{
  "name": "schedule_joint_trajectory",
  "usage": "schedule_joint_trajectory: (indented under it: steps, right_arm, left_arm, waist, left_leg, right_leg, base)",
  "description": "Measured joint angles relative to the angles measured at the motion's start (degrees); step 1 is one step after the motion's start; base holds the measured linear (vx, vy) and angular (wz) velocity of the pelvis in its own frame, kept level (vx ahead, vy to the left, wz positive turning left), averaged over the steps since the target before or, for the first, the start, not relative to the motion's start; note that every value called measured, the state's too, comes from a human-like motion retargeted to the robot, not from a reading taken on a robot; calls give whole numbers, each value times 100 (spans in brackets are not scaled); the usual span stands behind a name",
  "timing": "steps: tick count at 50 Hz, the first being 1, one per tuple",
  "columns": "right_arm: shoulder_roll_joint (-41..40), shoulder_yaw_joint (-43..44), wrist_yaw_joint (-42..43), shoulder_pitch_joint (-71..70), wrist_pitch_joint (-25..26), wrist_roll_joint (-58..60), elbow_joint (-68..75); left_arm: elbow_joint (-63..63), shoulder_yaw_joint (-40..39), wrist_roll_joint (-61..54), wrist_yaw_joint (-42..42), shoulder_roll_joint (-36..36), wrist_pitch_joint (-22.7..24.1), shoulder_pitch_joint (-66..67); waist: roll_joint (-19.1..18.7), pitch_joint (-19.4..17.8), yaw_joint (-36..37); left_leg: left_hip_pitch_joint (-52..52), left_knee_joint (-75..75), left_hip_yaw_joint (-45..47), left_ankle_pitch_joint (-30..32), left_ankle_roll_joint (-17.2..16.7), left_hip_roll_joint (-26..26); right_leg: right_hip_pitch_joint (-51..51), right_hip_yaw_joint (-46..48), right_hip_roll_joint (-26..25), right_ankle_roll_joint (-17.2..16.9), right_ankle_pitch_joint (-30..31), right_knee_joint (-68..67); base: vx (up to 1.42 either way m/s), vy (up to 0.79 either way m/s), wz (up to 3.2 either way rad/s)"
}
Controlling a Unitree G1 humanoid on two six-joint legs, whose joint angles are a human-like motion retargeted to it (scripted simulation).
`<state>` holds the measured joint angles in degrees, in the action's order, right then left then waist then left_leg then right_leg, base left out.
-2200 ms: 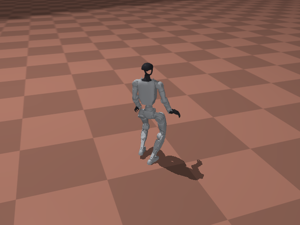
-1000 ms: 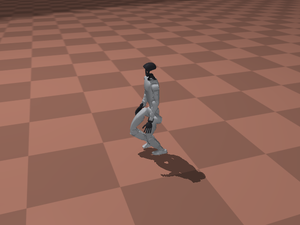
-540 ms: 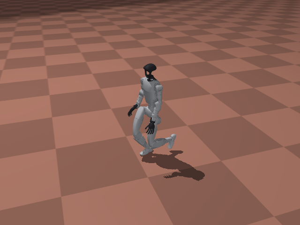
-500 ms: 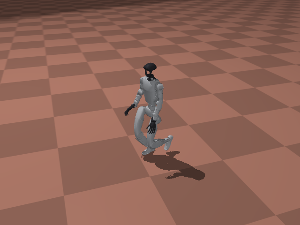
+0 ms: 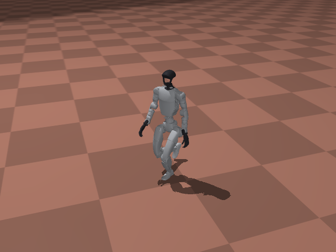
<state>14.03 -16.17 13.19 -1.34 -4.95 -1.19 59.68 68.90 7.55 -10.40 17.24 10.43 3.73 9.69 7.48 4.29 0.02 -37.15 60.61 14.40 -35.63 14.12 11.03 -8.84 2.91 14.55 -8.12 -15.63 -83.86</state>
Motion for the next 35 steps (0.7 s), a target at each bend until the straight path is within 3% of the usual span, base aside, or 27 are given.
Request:
schedule_joint_trajectory:
  steps: [5, 9, 13, 18, 23, 25, 27, 30, 32, 35]
  right_arm:
    - [-166, 149, -107, 512, 52, -312, 800]
    - [-121, 356, 6, 834, 75, -550, 997]
    - [-75, 579, 100, 954, 142, -851, 1118]
    - [5, 867, 221, 833, 106, -1240, 1129]
    - [105, 1096, 404, 731, -87, -1655, 856]
    - [128, 1145, 505, 677, -157, -1719, 677]
    - [163, 1136, 596, 606, -200, -1674, 478]
    - [251, 991, 691, 498, -242, -1496, 207]
    - [321, 843, 735, 409, -244, -1329, 93]
    - [446, 605, 781, 177, -227, -1106, 40]
  left_arm:
    - [-553, 91, -143, 30, 278, 105, -836]
    - [-997, 234, -160, 90, 511, 233, -1574]
    - [-1348, 456, -186, 175, 653, 383, -2233]
    - [-1436, 694, -136, 214, 563, 507, -2648]
    - [-1081, 675, -190, 92, 215, 409, -2254]
    - [-793, 611, -221, 4, 69, 295, -1944]
    - [-480, 565, -205, -76, -41, 170, -1630]
    - [-138, 588, -117, -171, -142, 32, -1175]
    - [-97, 671, -70, -204, -168, -9, -913]
    - [-271, 806, -84, -192, -130, 1, -626]
  waist:
    - [-173, 6, -525]
    - [-486, -142, -830]
    - [-730, -199, -923]
    - [-869, 67, -831]
    - [-738, -67, -951]
    - [-887, -247, -939]
    - [-1234, -304, -879]
    - [-1733, -233, -697]
    - [-1869, -157, -505]
    - [-1874, -38, -122]
  left_leg:
    - [1169, -914, -663, -256, -79, 477]
    - [2095, -1341, -1302, -588, -304, 439]
    - [2742, -1716, -1843, -856, -400, 205]
    - [3181, -2180, -2259, -966, -454, 5]
    - [4050, -1706, -2017, -1180, -546, -228]
    - [4301, -1017, -2066, -1250, -661, -597]
    - [4245, -144, -2023, -1156, -861, -1297]
    - [3802, 1193, -1934, -292, -1229, -2355]
    - [3213, 2044, -1784, 253, -1168, -2910]
    - [2156, 2925, -1525, 163, -731, -3376]
  right_leg:
    - [-1312, 172, 399, 582, -1265, -553]
    - [-2131, 222, 1, 693, -1917, 535]
    - [-2787, -11, -718, 356, -1869, 2327]
    - [-3311, -631, -1370, -104, -1469, 4319]
    - [-3268, -931, -1525, -73, -1373, 2906]
    - [-2970, -758, -1833, 139, -1357, 2354]
    - [-2713, -413, -2248, 427, -1393, 2230]
    - [-2395, 42, -2780, 814, -1499, 2480]
    - [-2129, 188, -2933, 968, -1602, 2776]
    - [-1609, 268, -2960, 1061, -1760, 3339]
  base:
    - [73, 2, 120]
    - [69, -10, 117]
    - [62, -13, 97]
    - [55, -13, 73]
    - [59, -17, 93]
    - [60, -21, 44]
    - [61, -19, 43]
    - [57, -18, 47]
    - [52, -16, 62]
    - [54, -14, 74]
